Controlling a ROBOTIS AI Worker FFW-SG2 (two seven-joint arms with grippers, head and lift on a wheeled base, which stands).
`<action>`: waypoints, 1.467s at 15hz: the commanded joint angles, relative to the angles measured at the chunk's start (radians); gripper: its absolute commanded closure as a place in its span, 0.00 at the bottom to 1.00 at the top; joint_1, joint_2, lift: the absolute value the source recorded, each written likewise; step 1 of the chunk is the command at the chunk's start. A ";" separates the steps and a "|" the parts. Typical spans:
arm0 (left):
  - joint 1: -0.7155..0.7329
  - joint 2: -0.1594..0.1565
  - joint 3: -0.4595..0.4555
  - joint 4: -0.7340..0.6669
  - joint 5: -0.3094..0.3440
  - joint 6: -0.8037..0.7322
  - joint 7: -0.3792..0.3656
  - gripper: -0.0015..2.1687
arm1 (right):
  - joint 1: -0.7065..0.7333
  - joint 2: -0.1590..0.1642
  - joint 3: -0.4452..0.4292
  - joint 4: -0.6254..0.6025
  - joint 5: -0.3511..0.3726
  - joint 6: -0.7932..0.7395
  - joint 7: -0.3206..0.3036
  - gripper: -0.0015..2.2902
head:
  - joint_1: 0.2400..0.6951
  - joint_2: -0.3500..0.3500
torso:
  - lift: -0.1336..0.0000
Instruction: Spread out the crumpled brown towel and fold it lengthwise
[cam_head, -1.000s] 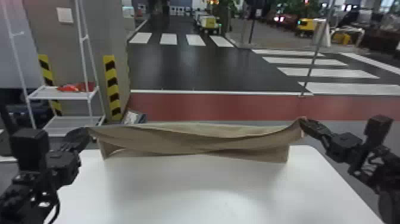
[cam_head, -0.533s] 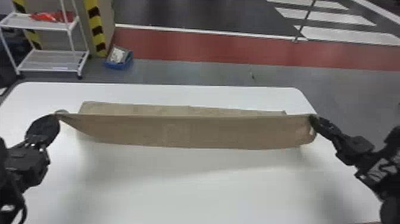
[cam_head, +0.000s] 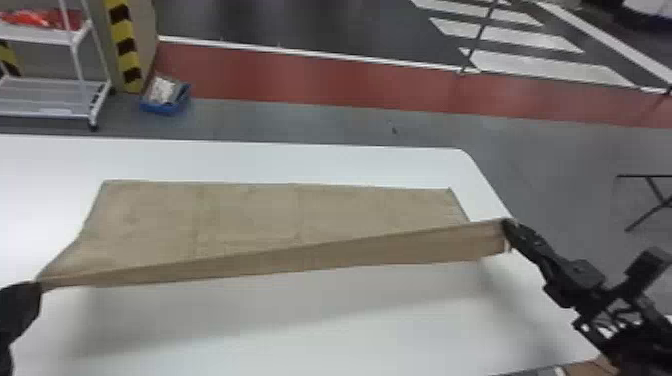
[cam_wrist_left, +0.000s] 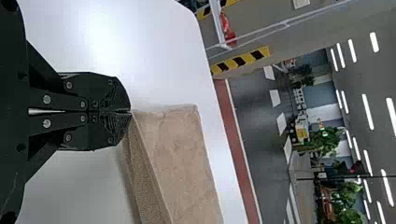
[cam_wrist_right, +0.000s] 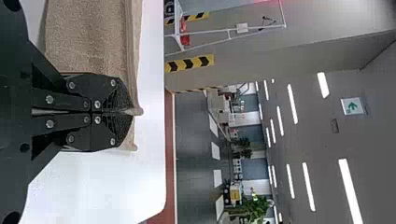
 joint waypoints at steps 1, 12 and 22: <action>0.039 0.005 0.011 -0.058 -0.003 0.083 -0.012 0.67 | 0.020 0.004 -0.031 -0.010 -0.005 0.003 0.000 0.67 | 1.00 0.11 | 0.07; -0.013 0.023 0.049 -0.148 0.032 0.163 -0.033 0.64 | -0.017 0.006 -0.048 -0.029 0.018 0.049 -0.021 0.67 | 1.00 0.05 | 0.07; -0.467 -0.053 -0.127 0.005 -0.071 0.688 -0.081 0.64 | -0.221 0.003 -0.034 0.126 0.142 0.067 -0.133 0.67 | 1.00 0.05 | 0.07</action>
